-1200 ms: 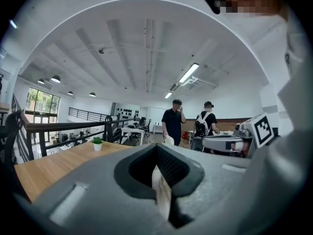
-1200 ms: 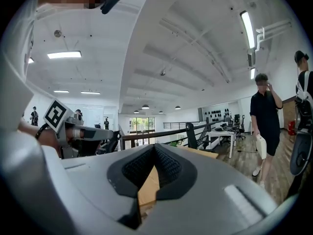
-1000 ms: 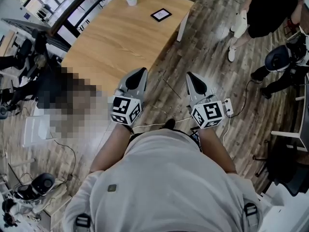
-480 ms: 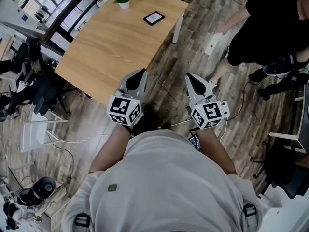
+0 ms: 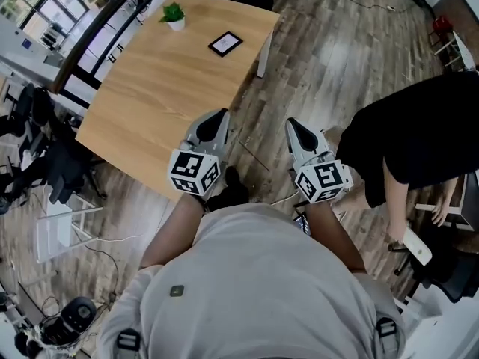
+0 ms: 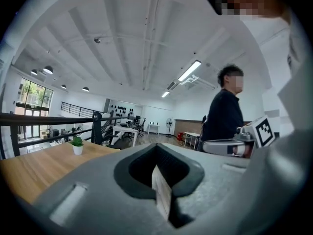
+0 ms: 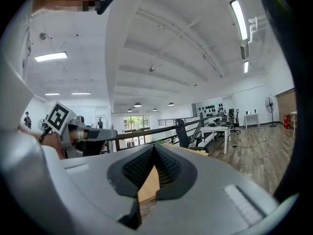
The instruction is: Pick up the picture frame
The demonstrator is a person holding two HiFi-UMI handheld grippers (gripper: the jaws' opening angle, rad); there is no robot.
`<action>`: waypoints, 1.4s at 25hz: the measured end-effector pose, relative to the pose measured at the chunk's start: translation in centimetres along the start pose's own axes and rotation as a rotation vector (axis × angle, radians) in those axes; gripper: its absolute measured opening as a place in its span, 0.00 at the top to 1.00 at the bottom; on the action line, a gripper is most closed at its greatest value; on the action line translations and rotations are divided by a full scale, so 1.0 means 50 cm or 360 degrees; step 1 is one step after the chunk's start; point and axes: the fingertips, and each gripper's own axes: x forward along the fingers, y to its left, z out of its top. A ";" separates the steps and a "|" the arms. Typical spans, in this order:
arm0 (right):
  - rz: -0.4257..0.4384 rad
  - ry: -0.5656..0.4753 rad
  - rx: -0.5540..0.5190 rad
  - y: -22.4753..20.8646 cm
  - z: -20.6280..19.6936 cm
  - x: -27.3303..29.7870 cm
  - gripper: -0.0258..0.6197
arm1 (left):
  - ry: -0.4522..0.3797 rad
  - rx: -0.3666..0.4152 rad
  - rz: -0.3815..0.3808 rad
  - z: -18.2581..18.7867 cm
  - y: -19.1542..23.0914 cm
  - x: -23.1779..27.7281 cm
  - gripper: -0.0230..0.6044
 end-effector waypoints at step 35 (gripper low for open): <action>0.0351 -0.0021 0.0000 -0.014 0.111 0.571 0.95 | -0.0046 -0.0030 0.0191 0.120 0.433 0.206 0.96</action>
